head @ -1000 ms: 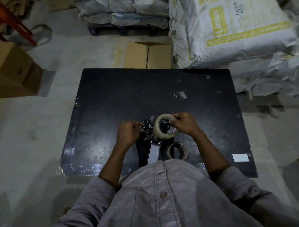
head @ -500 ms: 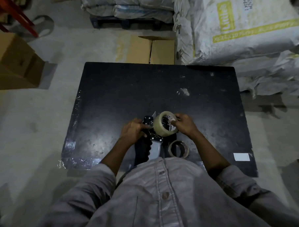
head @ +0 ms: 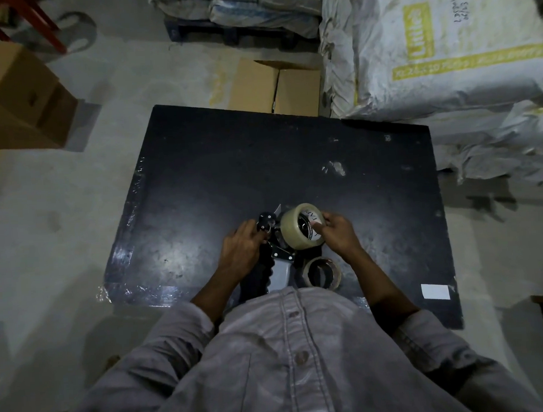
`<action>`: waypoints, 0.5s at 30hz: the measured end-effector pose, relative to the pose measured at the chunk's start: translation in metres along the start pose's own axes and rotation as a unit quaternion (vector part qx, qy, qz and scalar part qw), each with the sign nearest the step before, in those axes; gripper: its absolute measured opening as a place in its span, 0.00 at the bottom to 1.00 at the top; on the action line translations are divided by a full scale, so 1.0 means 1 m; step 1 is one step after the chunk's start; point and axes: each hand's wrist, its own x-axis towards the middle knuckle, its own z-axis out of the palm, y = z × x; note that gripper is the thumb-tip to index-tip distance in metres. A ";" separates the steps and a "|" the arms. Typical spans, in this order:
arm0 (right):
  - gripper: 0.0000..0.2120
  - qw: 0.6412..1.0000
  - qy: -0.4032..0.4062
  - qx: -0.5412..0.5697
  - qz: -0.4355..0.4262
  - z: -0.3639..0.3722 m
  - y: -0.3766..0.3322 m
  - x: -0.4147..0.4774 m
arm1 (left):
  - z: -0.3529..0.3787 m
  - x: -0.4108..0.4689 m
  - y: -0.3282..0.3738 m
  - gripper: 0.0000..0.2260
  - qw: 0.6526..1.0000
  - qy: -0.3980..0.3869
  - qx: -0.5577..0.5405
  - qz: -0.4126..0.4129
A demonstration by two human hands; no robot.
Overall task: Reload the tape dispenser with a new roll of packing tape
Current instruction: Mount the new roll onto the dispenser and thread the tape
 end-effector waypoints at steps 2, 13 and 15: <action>0.13 1.000 0.003 -0.005 0.003 0.002 0.000 -0.001 | 0.001 -0.006 0.001 0.10 1.000 0.010 0.000 -0.005; 0.10 0.999 0.010 -0.035 0.007 0.005 -0.006 -0.004 | -0.009 -0.029 0.017 0.06 0.991 -0.089 -0.017 -0.096; 0.10 0.999 0.011 -0.041 -0.001 0.003 -0.010 -0.005 | -0.024 -0.014 0.015 0.13 0.971 -0.141 -0.034 -0.190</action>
